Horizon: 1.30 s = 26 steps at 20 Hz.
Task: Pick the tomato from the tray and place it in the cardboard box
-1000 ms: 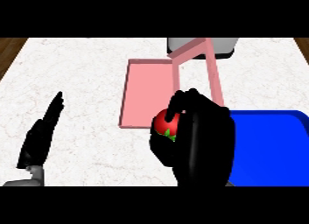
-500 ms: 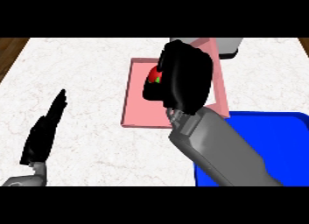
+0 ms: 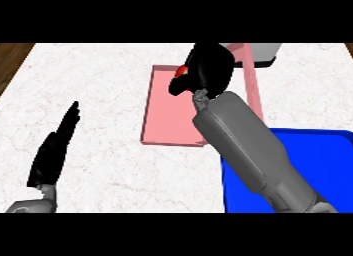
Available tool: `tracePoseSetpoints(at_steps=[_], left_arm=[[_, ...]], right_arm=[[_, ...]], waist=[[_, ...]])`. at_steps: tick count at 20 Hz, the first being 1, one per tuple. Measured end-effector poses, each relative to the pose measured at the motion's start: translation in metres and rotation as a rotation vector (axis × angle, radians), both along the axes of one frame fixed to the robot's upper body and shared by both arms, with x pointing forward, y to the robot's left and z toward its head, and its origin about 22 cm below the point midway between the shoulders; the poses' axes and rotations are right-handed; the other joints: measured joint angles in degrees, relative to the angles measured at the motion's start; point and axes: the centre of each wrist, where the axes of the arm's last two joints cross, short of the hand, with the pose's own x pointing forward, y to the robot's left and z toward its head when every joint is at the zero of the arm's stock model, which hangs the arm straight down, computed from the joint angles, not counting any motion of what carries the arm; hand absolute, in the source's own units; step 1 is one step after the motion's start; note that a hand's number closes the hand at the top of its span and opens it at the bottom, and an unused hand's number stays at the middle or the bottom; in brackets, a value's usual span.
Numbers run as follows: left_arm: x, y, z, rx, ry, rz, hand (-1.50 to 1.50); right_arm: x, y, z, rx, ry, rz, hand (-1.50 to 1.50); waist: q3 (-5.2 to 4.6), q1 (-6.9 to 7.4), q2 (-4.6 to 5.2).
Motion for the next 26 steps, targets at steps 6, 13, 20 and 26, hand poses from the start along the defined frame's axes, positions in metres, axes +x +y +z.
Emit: tracePoseSetpoints(at_steps=[6,13,20,26], left_arm=[[0.006,-0.003,0.005,0.001,-0.001,-0.010,0.00],[0.004,0.003,0.002,0.002,0.001,0.008,0.00],[-0.003,0.012,0.000,0.004,0.011,0.030,0.00],[-0.009,0.020,-0.004,0.004,0.021,0.075,0.00]], right_arm=[[0.023,-0.006,-0.026,0.079,0.014,-0.046,-1.50],[0.035,-0.010,-0.022,0.244,-0.178,-0.106,-1.50],[0.032,-0.021,-0.021,0.434,-0.424,-0.166,-1.50],[0.020,-0.050,-0.027,0.539,-0.575,-0.240,-1.50]], waist=[[0.02,0.65,0.20],[0.05,-0.12,0.03],[0.07,-1.64,-0.54],[0.06,-4.25,-1.30]])
